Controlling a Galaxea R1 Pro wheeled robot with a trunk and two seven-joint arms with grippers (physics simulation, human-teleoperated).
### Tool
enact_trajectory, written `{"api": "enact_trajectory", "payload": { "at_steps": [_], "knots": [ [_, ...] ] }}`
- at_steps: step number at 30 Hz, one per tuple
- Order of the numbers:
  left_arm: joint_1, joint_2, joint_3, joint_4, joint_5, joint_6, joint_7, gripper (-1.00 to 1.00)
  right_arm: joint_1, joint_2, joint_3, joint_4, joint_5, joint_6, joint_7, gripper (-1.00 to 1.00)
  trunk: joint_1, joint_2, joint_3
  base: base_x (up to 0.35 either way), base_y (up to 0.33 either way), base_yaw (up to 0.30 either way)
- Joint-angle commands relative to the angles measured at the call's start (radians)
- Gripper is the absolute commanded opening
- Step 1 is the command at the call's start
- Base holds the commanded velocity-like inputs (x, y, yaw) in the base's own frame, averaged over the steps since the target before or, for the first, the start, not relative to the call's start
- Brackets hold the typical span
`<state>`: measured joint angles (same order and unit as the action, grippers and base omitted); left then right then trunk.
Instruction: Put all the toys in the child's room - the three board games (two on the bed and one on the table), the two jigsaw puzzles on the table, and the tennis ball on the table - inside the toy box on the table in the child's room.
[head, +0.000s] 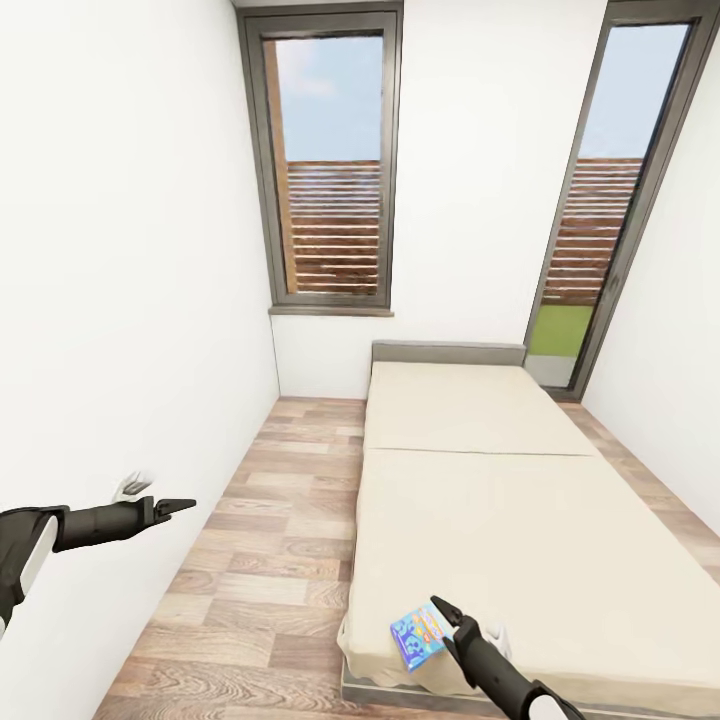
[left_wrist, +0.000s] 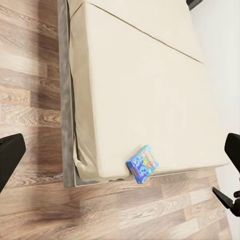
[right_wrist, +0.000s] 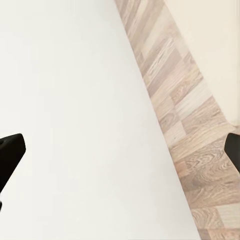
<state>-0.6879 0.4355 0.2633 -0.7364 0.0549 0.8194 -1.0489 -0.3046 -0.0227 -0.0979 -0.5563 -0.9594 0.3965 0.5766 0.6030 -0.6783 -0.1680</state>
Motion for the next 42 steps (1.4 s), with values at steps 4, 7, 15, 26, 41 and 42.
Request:
{"api": "enact_trajectory", "payload": {
  "at_steps": [4,7,15,26,41,42],
  "knots": [
    [-0.001,0.0,0.001,0.0,0.005,0.009,-0.001,1.0,-0.001,0.0,-0.007,0.001,-0.007,0.01,0.004,1.0,0.016,-0.03,-0.014,0.0,0.0,0.0],
    [-0.001,0.001,0.001,0.0,0.005,0.009,-0.001,1.0,-0.001,0.0,-0.009,0.001,-0.006,0.01,0.002,1.0,0.027,-0.051,-0.024,0.0,0.0,0.0],
    [-0.001,0.002,0.001,0.0,0.005,0.01,-0.002,1.0,-0.001,0.001,-0.011,0.001,-0.006,0.01,0.0,1.0,0.058,-0.107,-0.049,0.0,0.0,0.0],
    [-0.001,0.002,0.001,0.0,0.005,0.012,-0.02,1.0,-0.001,0.001,-0.011,0.001,-0.006,0.011,-0.001,1.0,0.1,-0.184,-0.083,0.0,0.0,0.0],
    [-0.001,0.002,-0.003,0.0,0.003,0.013,-0.086,1.0,-0.001,0.001,-0.011,0.009,-0.005,0.014,-0.002,1.0,0.158,-0.289,-0.13,0.0,0.0,0.0],
    [-0.001,0.002,-0.003,0.0,0.003,0.013,-0.091,1.0,-0.001,0.001,-0.011,0.015,-0.005,0.014,-0.002,1.0,0.161,-0.296,-0.133,0.0,0.0,0.0]
  ]
}}
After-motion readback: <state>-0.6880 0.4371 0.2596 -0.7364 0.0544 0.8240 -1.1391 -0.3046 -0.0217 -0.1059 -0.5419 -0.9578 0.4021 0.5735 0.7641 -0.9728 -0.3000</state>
